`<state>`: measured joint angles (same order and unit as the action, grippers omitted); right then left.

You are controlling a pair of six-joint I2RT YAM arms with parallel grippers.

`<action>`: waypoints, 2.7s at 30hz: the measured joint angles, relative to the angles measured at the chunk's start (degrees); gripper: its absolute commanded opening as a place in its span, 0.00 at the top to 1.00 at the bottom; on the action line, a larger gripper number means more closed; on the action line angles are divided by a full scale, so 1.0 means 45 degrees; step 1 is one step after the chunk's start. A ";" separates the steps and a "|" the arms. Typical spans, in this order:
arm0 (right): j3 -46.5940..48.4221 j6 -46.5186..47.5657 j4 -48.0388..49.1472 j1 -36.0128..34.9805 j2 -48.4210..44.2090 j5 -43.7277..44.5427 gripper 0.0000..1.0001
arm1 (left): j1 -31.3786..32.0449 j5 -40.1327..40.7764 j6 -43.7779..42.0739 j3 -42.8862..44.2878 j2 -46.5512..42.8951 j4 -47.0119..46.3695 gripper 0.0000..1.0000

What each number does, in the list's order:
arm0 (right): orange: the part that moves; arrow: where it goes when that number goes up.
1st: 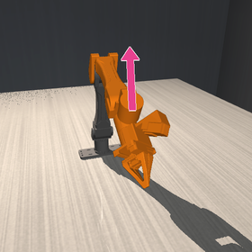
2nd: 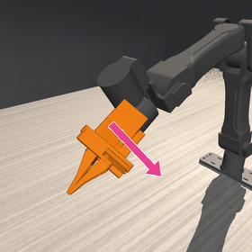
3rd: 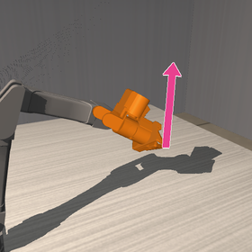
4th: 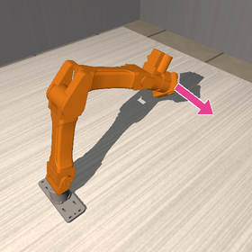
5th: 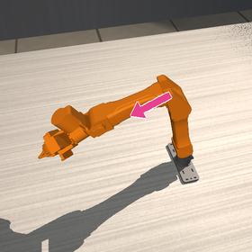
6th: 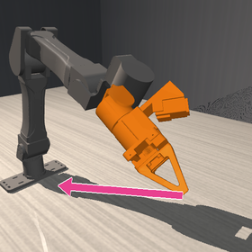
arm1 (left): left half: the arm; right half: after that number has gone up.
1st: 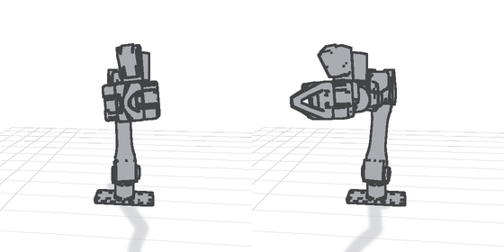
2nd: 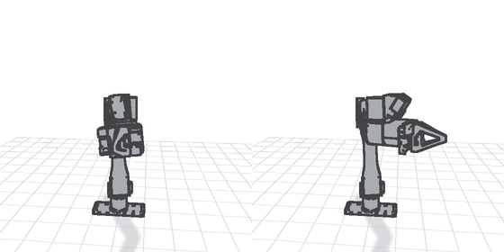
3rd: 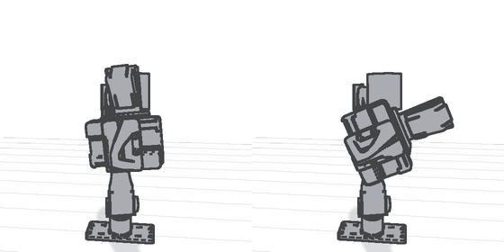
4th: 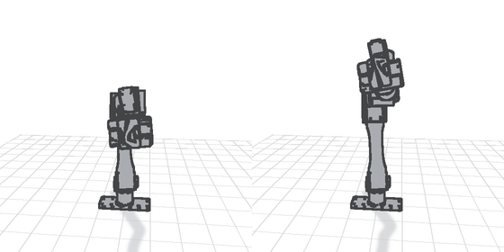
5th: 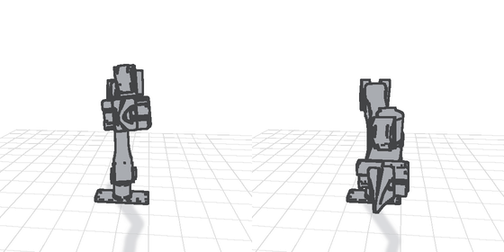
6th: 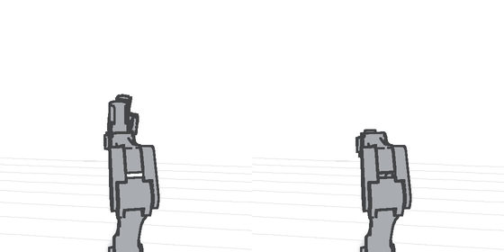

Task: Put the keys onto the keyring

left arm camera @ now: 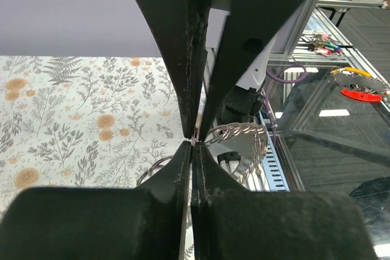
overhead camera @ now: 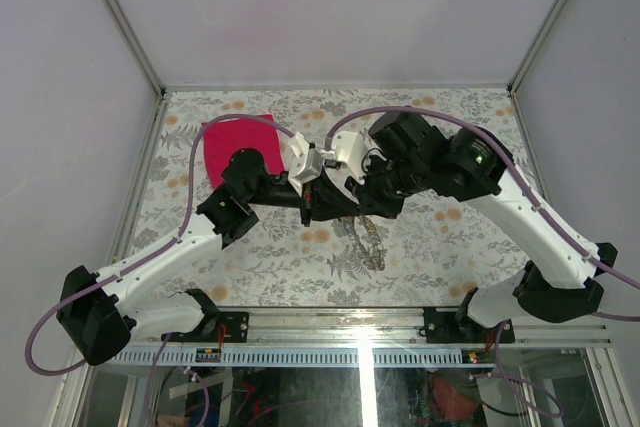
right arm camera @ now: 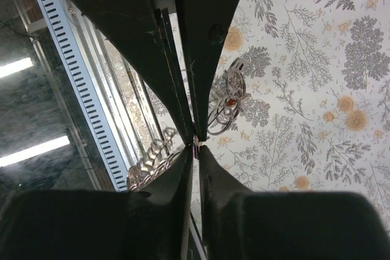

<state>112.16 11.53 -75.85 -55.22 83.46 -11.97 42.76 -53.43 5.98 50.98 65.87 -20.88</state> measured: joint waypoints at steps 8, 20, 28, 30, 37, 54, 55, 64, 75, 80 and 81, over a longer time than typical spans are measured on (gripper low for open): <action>-0.1690 -0.0675 0.2171 -0.0039 -0.1666 0.0986 0.62 | 0.0000 0.1030 0.1049 -0.0423 -0.0185 -0.0704 1.00; -0.5493 -0.2210 0.4838 -0.0063 -0.4571 0.3755 0.53 | -0.1010 0.1462 0.3769 -0.1656 -0.0432 -0.3759 1.00; -0.7747 -0.3521 0.6858 -0.0063 -0.5518 0.4328 0.40 | -0.1103 0.2686 0.4299 -0.1778 -0.0612 -0.4046 1.00; -0.8374 -0.4051 0.7684 -0.0063 -0.6149 0.4809 0.36 | -0.1103 0.3113 0.4381 -0.1836 -0.0641 -0.4041 1.00; -1.0763 -0.6144 1.0739 -0.0063 -0.8544 0.5683 0.28 | -0.1103 0.4522 0.4483 -0.1904 -0.0651 -0.3823 1.00; -1.1400 -0.7169 1.3012 -0.0063 -0.6732 0.4741 0.53 | -0.1103 0.6018 0.5479 -0.2628 -0.0403 -0.5071 1.00; -1.1400 -0.7145 1.3017 -0.0063 -0.6649 0.4726 0.56 | -0.1103 0.6096 0.5595 -0.2754 -0.0403 -0.5280 1.00; -1.1390 -0.6975 1.3017 -0.0063 -0.6198 0.4537 0.63 | -0.1103 0.6771 0.6397 -0.3147 -0.0374 -0.6824 1.00; -1.1293 -0.6601 1.3245 -0.0121 -0.5625 0.4313 1.00 | -0.1107 0.7101 0.6509 -0.3147 -0.0359 -0.7038 0.86; -1.1288 -0.6596 1.3138 -0.0131 -0.5625 0.4449 1.00 | -0.1103 0.7490 0.6300 -0.3147 -0.0583 -0.6863 0.64; -1.1288 -0.6606 1.3100 -0.0131 -0.5625 0.4449 1.00 | -0.1103 0.7563 0.6222 -0.3147 -0.0651 -0.6776 0.58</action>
<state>61.36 -18.20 -16.91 -55.81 58.15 8.05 37.80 -19.40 33.98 36.82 62.94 -51.37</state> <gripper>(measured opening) 0.105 0.286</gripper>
